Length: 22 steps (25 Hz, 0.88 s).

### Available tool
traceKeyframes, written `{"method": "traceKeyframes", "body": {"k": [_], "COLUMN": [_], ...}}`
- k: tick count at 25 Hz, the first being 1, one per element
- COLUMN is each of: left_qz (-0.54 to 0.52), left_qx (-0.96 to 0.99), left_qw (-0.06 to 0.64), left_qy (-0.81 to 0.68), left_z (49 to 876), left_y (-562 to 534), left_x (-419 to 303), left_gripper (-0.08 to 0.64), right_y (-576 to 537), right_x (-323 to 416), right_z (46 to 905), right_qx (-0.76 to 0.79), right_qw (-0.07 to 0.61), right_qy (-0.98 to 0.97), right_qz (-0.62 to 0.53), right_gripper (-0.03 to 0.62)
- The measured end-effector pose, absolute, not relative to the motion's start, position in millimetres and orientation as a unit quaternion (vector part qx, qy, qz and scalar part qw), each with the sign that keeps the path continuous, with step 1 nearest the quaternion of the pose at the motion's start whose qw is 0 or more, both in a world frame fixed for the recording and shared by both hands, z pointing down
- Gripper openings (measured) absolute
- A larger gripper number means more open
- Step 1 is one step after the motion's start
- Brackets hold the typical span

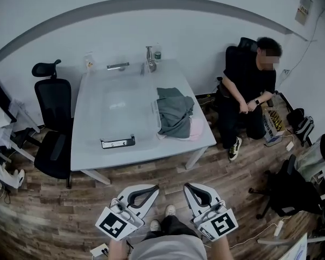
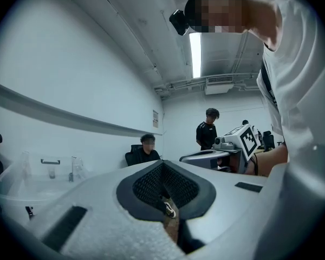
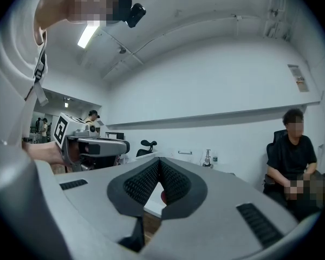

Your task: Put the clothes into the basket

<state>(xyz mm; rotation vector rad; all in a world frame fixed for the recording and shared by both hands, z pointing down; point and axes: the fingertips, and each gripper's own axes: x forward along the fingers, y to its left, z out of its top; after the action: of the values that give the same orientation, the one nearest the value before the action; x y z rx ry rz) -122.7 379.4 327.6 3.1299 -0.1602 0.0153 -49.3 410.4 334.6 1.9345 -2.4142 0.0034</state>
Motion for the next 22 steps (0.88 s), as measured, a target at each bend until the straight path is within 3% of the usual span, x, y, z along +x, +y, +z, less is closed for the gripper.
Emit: {"method": "traceKeyframes", "body": {"k": [22], "left_qz": [0.013], "left_qx": [0.995], "left_qw": [0.002], "left_qy": [-0.1], "left_z": [319.3], "left_y": [282.1], "left_x": [-12.7], "left_gripper": [0.005], "right_y": [305.8], "right_x": [55.9], "right_z": [322.4], "right_qx": [0.585], "right_qw": [-0.003], "right_qy": [-0.811], "right_qz": [-0.004], "right_gripper": [0.005]}}
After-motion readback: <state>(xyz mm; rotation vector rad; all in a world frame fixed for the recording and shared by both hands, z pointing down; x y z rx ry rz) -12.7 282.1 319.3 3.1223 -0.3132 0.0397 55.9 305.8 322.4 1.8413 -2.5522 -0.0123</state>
